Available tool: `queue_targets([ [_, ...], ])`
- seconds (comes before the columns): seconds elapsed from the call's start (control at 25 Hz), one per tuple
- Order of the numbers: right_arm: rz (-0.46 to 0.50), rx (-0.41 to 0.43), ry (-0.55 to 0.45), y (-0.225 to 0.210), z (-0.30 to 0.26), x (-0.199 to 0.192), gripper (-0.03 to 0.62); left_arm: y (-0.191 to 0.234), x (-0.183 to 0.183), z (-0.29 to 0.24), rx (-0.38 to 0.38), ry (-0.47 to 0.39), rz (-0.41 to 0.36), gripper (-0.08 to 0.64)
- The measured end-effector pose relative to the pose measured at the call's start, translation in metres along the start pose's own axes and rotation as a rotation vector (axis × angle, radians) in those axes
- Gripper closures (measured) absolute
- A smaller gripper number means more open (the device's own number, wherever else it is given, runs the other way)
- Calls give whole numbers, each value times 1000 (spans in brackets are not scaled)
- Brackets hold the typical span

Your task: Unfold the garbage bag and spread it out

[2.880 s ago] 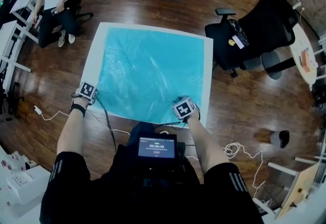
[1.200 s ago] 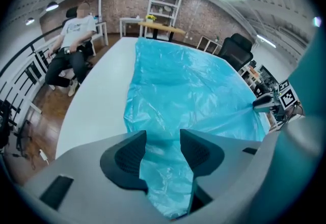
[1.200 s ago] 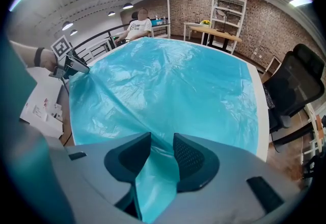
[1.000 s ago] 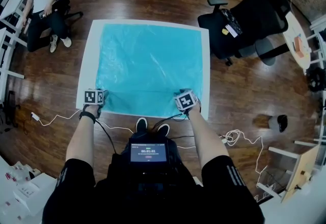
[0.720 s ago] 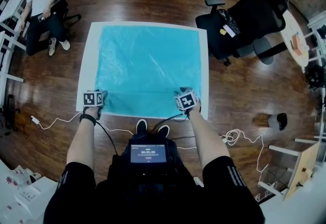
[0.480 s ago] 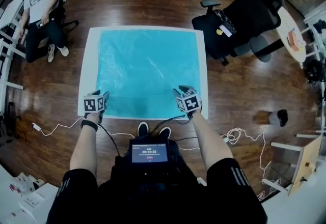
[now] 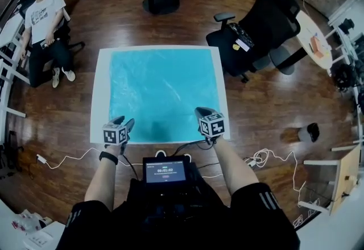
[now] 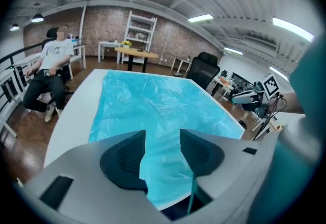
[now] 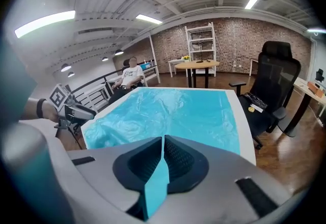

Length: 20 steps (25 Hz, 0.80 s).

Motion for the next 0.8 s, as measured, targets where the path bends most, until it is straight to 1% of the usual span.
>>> queue_targets([
  [0.08, -14, 9, -22, 7, 8, 3, 556, -6, -1, 2, -32, -9, -4, 334],
  [0.2, -31, 23, -45, 16, 19, 6, 557, -16, -4, 3, -83, -13, -34, 334],
  [0.36, -68, 35, -51, 28, 31, 2, 557, -32, -16, 9, -159, -34, 4, 336],
  [0.48, -75, 40, -76, 28, 38, 12, 557, -43, -8, 11, -186, -59, -16, 336],
  [0.56, -71, 38, -89, 28, 45, 18, 561, -52, -5, 8, -214, -61, -28, 336],
  [0.64, -72, 34, -94, 29, 50, 17, 563, -58, -7, 6, -235, -59, -33, 335],
  [0.8, -89, 30, -103, 34, 53, 10, 565, -62, -12, 4, -253, -58, -37, 336],
])
Point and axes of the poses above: the fingertips, and each gripper's own axes: z backward along the fingers, y to its left, x out of its top, the point moved 9 cm from there along z, backward along the fingers, and after that the axes turned 7 degrees about -x, right-handed, at the moved point
